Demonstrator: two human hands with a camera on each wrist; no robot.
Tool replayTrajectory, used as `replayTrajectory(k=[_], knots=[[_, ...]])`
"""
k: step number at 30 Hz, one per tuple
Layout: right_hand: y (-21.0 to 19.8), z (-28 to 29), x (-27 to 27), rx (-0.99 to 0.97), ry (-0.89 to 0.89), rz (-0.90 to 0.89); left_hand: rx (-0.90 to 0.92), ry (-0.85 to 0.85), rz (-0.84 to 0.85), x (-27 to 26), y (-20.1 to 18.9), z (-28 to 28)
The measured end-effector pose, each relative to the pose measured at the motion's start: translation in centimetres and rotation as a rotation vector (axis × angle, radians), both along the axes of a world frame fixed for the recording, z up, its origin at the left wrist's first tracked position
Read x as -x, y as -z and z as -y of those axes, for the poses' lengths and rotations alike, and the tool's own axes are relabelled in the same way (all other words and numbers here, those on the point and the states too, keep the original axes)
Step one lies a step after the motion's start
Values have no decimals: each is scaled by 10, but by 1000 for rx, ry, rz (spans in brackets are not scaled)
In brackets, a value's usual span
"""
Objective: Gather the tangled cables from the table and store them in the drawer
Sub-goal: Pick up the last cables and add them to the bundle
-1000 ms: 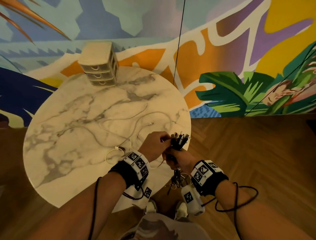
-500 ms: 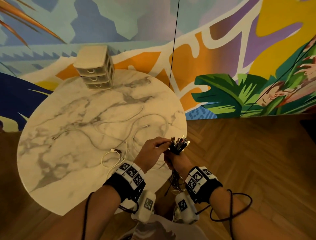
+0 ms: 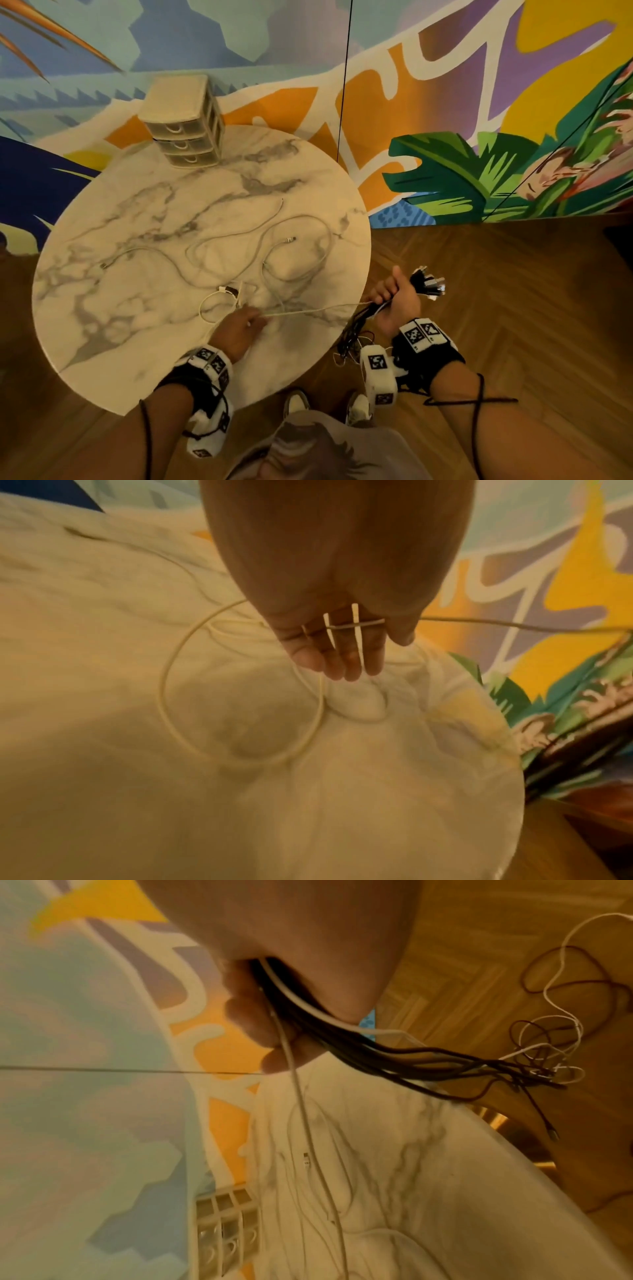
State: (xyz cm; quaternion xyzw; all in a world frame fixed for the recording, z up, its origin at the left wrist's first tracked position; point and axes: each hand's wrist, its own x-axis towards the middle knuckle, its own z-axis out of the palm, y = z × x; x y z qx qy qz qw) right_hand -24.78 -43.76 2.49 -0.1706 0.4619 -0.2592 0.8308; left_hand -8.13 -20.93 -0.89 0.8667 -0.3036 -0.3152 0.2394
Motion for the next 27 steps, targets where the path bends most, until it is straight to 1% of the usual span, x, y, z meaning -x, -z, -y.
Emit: replayTrajectory(k=[2,4,5,8,9,10,11,13,14,15,16,18,19,20,22,24,27], knots=[[-3,2,-2,42,18,-38,-22,-14,-1,-11,-15,3],[-14,-1,-7,227,-89,-156,-129,62,46,-9,-43,21],[-21,-4,-11,358,-192,-213,-180,106,122,-3,-59,35],[-44,-20,-28,713,-643,-307,-261,234,494,24,-105,77],[-49,-26,-32,776,-753,-319,-261,275,573,34,-114,88],[-50,-30,-36,791,-806,-316,-258,307,620,42,-119,96],[-49,-32,-37,768,-814,-300,-259,331,650,50,-122,100],[-44,-31,-37,707,-798,-324,-224,355,683,59,-119,101],[-40,-28,-34,687,-796,-366,-190,354,674,63,-113,98],[-36,-25,-32,671,-782,-389,-143,352,623,65,-107,95],[-34,-21,-30,656,-744,-384,-93,335,528,65,-99,91],[-34,-13,-26,647,-620,-330,3,239,231,59,-71,78],[-36,-9,-25,644,-542,-303,23,177,89,52,-54,69],[-37,-3,-23,634,-461,-279,9,119,9,42,-39,59],[-41,9,-20,599,-330,-236,-60,-1,-30,15,-16,36],[-43,19,-18,550,-230,-204,-43,-179,-31,-15,-8,20],[-43,25,-16,520,-125,-224,53,-370,122,-55,-15,11]])
